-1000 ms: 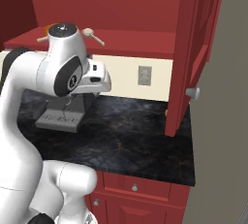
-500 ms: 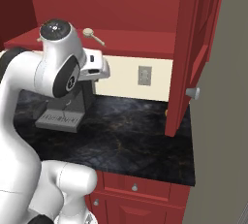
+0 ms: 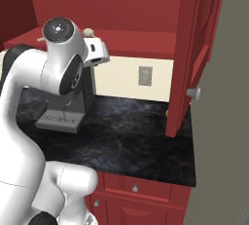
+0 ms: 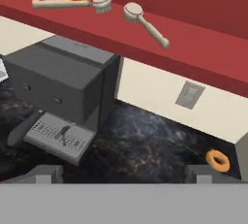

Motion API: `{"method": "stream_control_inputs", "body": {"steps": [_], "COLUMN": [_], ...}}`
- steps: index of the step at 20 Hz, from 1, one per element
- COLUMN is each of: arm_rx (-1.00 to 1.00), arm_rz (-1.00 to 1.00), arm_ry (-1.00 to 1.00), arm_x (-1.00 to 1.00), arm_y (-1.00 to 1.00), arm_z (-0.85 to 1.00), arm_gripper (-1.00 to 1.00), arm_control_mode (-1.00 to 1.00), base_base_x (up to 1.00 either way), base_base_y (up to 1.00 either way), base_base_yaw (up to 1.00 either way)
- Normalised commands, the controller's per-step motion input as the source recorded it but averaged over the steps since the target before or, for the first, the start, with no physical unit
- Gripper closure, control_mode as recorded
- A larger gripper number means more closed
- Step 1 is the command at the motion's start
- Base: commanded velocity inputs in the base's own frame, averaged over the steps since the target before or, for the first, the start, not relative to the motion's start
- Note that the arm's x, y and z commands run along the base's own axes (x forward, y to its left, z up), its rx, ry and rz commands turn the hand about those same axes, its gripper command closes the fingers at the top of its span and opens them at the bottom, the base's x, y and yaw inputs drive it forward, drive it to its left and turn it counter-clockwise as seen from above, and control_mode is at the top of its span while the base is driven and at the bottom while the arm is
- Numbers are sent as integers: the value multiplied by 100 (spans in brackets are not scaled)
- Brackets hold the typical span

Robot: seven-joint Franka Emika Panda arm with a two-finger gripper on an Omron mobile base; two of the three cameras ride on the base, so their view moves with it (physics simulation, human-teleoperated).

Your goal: Pick the dish brush and dish brush from the cabinet and place them on the counter.

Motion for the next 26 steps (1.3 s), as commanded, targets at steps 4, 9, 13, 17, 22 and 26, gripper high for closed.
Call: {"method": "stream_control_inputs", "body": {"steps": [4,9,13,17,22,26], "arm_rx": [-1,-9,-2,0,2,0], "arm_rz": [12,4,0,0,0,0], "arm_ry": [-10,4,9,3,0,-1], "arm_x": [34,42,55,48,49,51], "arm_y": [0,13,3,0,0,0], "arm_z": [29,15,19,17,9,0], "arm_gripper": [-100,-100,-100,-100,-100,-100], "arm_control_mode": [-100,-100,-100,-100,-100,-100], "base_base_x": [0,0,0,0,0,0], "base_base_y": [0,0,0,0,0,0], "base_base_yaw": [0,0,0,0,0,0]}}
